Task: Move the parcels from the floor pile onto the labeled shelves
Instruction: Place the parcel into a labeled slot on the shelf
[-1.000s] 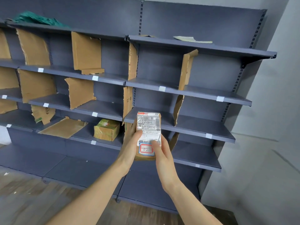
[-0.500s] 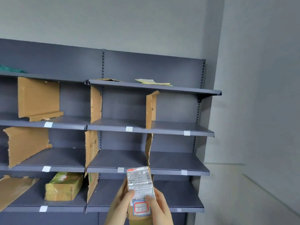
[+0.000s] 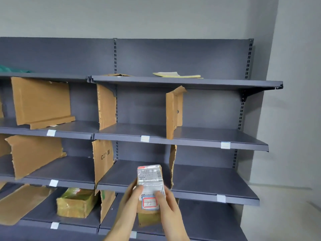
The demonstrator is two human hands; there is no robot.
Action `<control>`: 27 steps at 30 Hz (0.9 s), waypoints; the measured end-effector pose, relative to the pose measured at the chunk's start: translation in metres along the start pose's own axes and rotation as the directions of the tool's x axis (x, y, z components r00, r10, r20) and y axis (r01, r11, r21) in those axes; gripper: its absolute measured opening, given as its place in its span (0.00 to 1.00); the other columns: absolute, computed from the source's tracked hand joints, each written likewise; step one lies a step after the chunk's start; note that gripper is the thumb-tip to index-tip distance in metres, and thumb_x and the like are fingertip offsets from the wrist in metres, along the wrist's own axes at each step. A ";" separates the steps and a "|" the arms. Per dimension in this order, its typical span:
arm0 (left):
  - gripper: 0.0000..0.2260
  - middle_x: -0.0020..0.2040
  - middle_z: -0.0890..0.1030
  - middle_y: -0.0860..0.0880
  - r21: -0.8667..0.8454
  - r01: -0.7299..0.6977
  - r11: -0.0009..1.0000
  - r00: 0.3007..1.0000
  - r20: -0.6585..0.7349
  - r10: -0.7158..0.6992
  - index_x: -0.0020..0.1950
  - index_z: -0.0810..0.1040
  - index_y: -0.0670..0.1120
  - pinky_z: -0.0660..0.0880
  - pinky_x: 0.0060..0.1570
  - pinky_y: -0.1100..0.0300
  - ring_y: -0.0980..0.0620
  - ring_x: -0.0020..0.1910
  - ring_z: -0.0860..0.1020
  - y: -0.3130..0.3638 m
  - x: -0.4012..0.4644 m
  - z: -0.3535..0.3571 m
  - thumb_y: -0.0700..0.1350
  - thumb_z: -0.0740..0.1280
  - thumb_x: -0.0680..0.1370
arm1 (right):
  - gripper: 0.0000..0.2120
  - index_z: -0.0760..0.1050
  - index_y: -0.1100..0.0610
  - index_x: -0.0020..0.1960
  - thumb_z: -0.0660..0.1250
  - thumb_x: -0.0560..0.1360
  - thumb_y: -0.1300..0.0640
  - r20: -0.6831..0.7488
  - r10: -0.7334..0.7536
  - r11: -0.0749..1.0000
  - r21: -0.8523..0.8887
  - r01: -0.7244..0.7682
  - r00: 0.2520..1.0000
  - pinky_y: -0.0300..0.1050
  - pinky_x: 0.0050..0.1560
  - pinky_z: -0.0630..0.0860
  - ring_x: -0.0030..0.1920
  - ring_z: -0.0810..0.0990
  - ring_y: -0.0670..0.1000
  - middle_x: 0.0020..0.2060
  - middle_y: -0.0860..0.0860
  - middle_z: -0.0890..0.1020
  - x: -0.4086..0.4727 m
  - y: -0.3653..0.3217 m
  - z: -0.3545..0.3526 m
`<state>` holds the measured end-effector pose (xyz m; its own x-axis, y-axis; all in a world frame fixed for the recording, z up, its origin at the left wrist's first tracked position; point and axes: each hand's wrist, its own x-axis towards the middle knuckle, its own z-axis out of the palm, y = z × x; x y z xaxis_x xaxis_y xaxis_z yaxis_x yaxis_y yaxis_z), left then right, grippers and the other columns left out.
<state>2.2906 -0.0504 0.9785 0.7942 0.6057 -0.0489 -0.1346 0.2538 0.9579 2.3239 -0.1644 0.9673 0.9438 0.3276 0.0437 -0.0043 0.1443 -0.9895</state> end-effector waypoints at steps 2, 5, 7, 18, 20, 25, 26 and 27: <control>0.07 0.42 0.87 0.51 0.020 -0.078 0.997 0.997 0.024 0.077 0.56 0.80 0.52 0.80 0.49 0.49 0.47 0.44 0.85 0.024 0.014 0.005 0.42 0.66 0.80 | 0.12 0.77 0.42 0.65 0.65 0.82 0.48 0.074 -0.051 0.999 0.005 0.051 0.996 0.37 0.55 0.77 0.53 0.85 0.40 0.53 0.40 0.86 0.020 -0.018 0.009; 0.09 0.46 0.87 0.52 0.055 -0.127 0.990 0.989 0.085 0.122 0.59 0.79 0.54 0.80 0.51 0.50 0.51 0.44 0.86 0.055 0.043 0.011 0.48 0.64 0.81 | 0.13 0.76 0.41 0.66 0.62 0.83 0.46 0.150 -0.124 0.992 -0.019 0.128 0.981 0.39 0.59 0.76 0.56 0.83 0.40 0.56 0.40 0.85 0.052 -0.044 0.025; 0.11 0.49 0.87 0.52 0.072 -0.151 0.986 0.985 0.092 0.144 0.62 0.78 0.55 0.80 0.51 0.53 0.52 0.46 0.85 0.073 0.069 0.013 0.50 0.63 0.81 | 0.12 0.75 0.40 0.66 0.61 0.83 0.45 0.168 -0.149 0.986 -0.049 0.159 0.975 0.38 0.58 0.76 0.56 0.83 0.38 0.56 0.39 0.85 0.076 -0.061 0.037; 0.12 0.47 0.86 0.54 0.089 -0.231 0.969 0.954 0.216 0.207 0.55 0.81 0.56 0.76 0.45 0.61 0.59 0.41 0.84 0.150 0.183 0.007 0.55 0.58 0.82 | 0.15 0.74 0.43 0.67 0.57 0.84 0.43 0.143 -0.212 0.957 -0.170 0.235 0.967 0.37 0.52 0.72 0.58 0.80 0.42 0.57 0.41 0.83 0.174 -0.121 0.109; 0.13 0.44 0.86 0.56 0.104 -0.246 0.964 0.947 0.237 0.217 0.53 0.81 0.56 0.77 0.47 0.60 0.61 0.39 0.84 0.168 0.206 0.005 0.56 0.58 0.82 | 0.16 0.77 0.45 0.64 0.54 0.84 0.44 0.139 -0.203 0.950 -0.211 0.230 0.969 0.39 0.52 0.72 0.56 0.81 0.44 0.56 0.43 0.84 0.193 -0.139 0.122; 0.17 0.50 0.86 0.53 0.141 -0.259 0.956 0.921 0.336 0.199 0.49 0.81 0.57 0.76 0.59 0.55 0.54 0.49 0.82 0.204 0.258 0.013 0.60 0.55 0.82 | 0.19 0.81 0.48 0.52 0.51 0.83 0.48 0.060 -0.163 0.972 -0.163 0.171 0.985 0.47 0.56 0.79 0.50 0.84 0.49 0.49 0.48 0.87 0.238 -0.171 0.138; 0.16 0.50 0.85 0.53 0.138 -0.264 0.955 0.913 0.355 0.201 0.49 0.80 0.57 0.75 0.61 0.55 0.54 0.50 0.81 0.208 0.267 0.016 0.60 0.54 0.83 | 0.18 0.80 0.49 0.52 0.51 0.84 0.49 0.034 -0.164 0.976 -0.137 0.167 0.986 0.46 0.55 0.79 0.49 0.83 0.49 0.48 0.48 0.86 0.248 -0.174 0.138; 0.16 0.50 0.85 0.53 0.128 -0.266 0.956 0.907 0.368 0.203 0.48 0.79 0.57 0.74 0.63 0.53 0.54 0.51 0.81 0.211 0.275 0.019 0.59 0.54 0.83 | 0.17 0.80 0.50 0.51 0.52 0.84 0.50 0.012 -0.168 0.979 -0.115 0.168 0.986 0.45 0.55 0.78 0.48 0.82 0.48 0.46 0.48 0.86 0.257 -0.176 0.137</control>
<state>2.4922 0.1552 1.1724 0.9114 0.3237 0.2542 -0.2637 -0.0148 0.9645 2.5222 0.0224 1.1710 0.9272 0.3096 0.2109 0.1927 0.0888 -0.9772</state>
